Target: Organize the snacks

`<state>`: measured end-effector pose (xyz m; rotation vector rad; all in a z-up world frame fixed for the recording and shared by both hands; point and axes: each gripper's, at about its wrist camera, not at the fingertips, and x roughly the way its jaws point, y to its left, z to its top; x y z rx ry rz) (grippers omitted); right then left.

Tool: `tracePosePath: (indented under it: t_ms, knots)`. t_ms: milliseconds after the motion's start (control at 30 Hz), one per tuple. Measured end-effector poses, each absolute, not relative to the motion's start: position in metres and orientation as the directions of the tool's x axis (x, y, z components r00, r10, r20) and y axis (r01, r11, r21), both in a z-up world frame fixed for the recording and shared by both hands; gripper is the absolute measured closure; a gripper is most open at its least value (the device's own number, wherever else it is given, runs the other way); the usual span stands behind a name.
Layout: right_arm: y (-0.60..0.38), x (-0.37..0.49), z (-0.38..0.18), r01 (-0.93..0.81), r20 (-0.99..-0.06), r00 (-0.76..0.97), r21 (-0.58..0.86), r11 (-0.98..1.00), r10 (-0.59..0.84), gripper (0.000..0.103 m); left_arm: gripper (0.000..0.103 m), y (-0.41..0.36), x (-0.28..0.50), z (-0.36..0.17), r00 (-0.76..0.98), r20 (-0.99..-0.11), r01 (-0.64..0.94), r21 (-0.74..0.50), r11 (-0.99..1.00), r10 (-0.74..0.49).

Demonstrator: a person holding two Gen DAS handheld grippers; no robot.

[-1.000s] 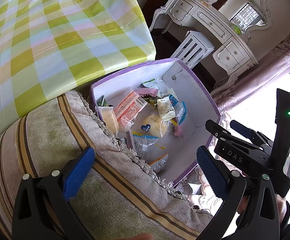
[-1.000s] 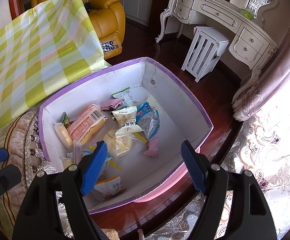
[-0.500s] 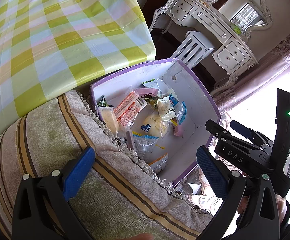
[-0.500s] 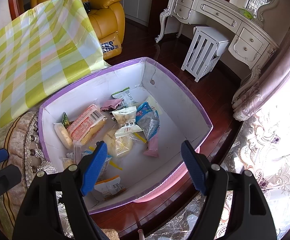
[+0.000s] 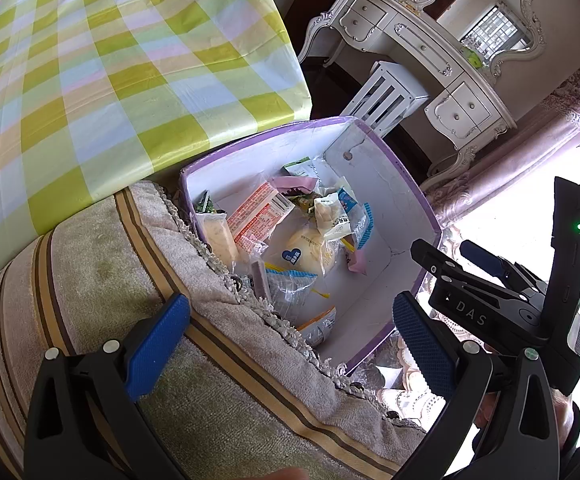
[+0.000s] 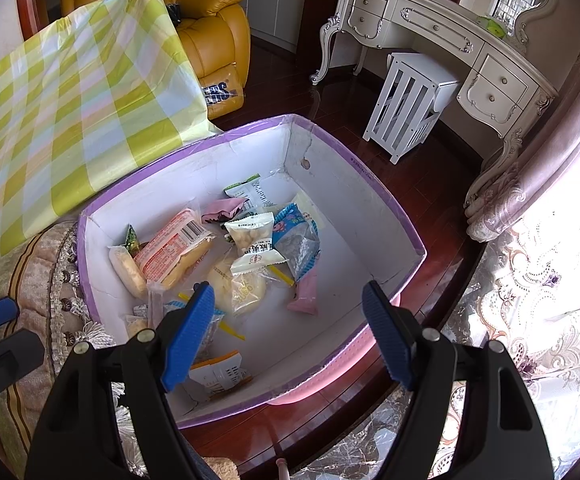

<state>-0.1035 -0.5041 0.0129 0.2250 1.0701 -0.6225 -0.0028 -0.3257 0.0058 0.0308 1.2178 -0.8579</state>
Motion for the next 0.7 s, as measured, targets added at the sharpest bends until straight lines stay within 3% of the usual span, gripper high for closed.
tracePosePath:
  t_ms: [700]
  knots:
    - [-0.5055, -0.1032, 0.0122, 0.586, -0.875, 0.326, -0.112, 0.803, -0.359, 0.027, 0.004, -0.3298, -0.0049, 0.0031, 0.095, -0.831, 0.608, -0.388, 0.693, -0.548]
